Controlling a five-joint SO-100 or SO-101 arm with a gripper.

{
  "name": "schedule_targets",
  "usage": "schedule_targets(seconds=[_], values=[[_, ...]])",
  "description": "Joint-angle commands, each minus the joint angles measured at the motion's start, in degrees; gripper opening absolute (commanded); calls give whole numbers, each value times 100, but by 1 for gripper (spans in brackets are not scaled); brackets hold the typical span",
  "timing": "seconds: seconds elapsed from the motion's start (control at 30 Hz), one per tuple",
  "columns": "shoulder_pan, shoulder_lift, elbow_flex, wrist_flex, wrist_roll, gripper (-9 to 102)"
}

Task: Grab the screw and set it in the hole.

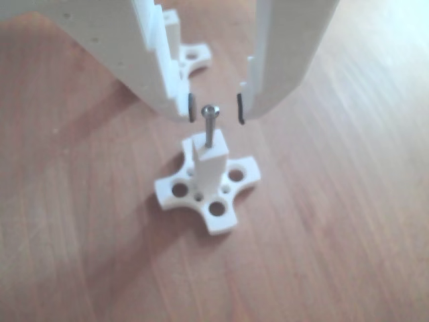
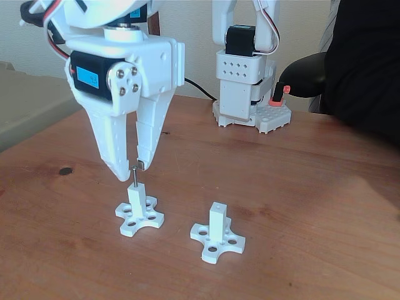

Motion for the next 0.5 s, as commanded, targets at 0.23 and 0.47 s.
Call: schedule_targets(seconds=[0.23,0.47], values=[[-44,62,-439,-18,-62,6],[-26,26,-422,-53,-70,6]])
